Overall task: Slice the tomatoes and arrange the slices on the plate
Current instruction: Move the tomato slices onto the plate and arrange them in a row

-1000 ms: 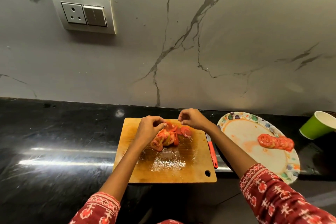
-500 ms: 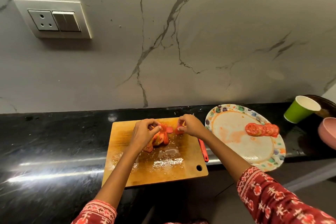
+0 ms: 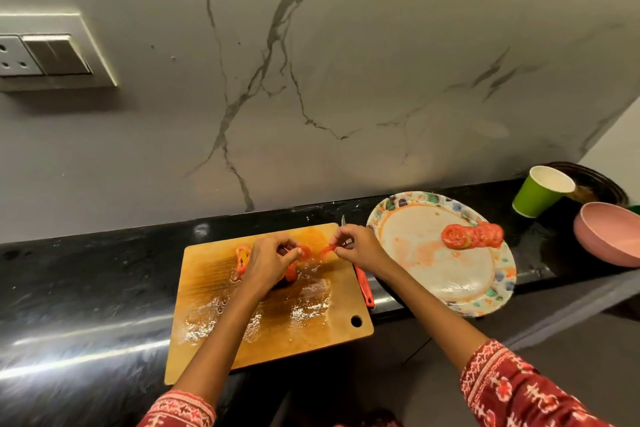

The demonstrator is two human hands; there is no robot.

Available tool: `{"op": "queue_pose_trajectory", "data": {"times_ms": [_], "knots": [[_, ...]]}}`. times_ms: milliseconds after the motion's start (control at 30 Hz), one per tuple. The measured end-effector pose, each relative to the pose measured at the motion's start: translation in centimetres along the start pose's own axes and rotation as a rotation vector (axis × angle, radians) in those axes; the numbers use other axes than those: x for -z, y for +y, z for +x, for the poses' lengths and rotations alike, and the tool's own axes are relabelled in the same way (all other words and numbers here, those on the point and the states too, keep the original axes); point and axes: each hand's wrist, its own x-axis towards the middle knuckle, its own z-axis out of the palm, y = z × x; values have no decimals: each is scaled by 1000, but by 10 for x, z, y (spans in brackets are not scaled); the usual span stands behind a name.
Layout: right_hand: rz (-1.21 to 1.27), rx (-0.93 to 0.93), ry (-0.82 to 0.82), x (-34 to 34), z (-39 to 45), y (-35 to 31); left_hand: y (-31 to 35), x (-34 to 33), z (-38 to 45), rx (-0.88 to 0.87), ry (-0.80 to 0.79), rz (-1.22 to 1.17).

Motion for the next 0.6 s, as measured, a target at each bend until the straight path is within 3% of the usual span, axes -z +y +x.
{"op": "queue_pose_trajectory", "data": {"times_ms": [67,167,600], "knots": [[-55,65,62,-11,-7,9,-1,-4,-1,-20,-16,-10],[-157,83,-29,-23,-17,22,-2,-10,-3,-29,-26,-8],[-178,-95,64,-30,-11,24,-8,-27,-8,35,-79,51]]}}
